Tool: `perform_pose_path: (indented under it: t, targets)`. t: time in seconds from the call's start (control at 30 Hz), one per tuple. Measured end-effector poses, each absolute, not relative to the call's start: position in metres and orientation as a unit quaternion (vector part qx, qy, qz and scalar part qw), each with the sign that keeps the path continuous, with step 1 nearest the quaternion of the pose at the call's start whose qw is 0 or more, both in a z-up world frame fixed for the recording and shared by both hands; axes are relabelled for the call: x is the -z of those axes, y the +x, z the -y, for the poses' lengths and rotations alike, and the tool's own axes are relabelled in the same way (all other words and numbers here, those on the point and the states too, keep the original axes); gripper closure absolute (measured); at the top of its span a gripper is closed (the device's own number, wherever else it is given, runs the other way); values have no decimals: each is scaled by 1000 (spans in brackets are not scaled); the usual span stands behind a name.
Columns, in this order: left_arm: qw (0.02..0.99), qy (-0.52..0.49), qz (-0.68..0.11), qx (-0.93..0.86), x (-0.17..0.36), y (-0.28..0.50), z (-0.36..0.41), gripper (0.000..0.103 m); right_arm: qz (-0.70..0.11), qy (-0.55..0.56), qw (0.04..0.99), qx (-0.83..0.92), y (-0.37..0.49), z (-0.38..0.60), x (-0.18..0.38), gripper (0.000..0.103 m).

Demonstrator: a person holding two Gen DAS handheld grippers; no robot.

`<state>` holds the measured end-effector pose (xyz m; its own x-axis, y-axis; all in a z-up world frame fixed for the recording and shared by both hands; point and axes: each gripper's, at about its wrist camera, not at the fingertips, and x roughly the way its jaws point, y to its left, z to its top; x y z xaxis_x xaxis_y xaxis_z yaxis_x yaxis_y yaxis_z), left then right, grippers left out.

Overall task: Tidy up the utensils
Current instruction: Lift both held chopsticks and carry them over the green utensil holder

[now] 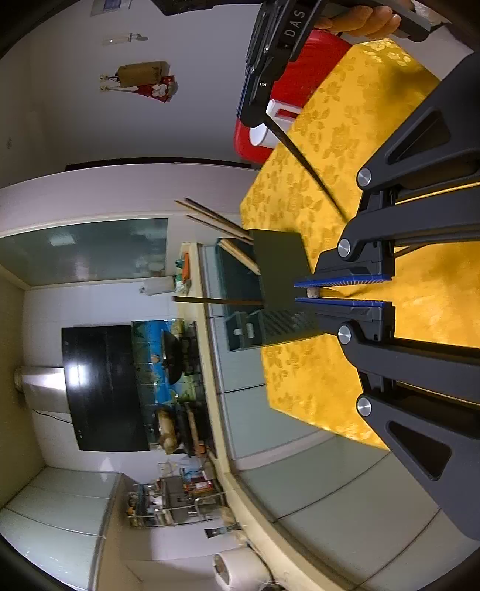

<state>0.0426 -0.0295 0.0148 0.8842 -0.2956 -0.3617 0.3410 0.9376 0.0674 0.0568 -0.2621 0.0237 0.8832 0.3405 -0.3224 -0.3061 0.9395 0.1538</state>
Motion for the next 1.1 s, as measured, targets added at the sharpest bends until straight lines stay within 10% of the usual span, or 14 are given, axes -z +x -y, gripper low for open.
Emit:
perform_pose_path:
  t: [1.1]
  targets:
    - [964, 74, -178, 185, -74, 115, 47, 97, -223, 21, 960, -165, 135, 255, -43, 95]
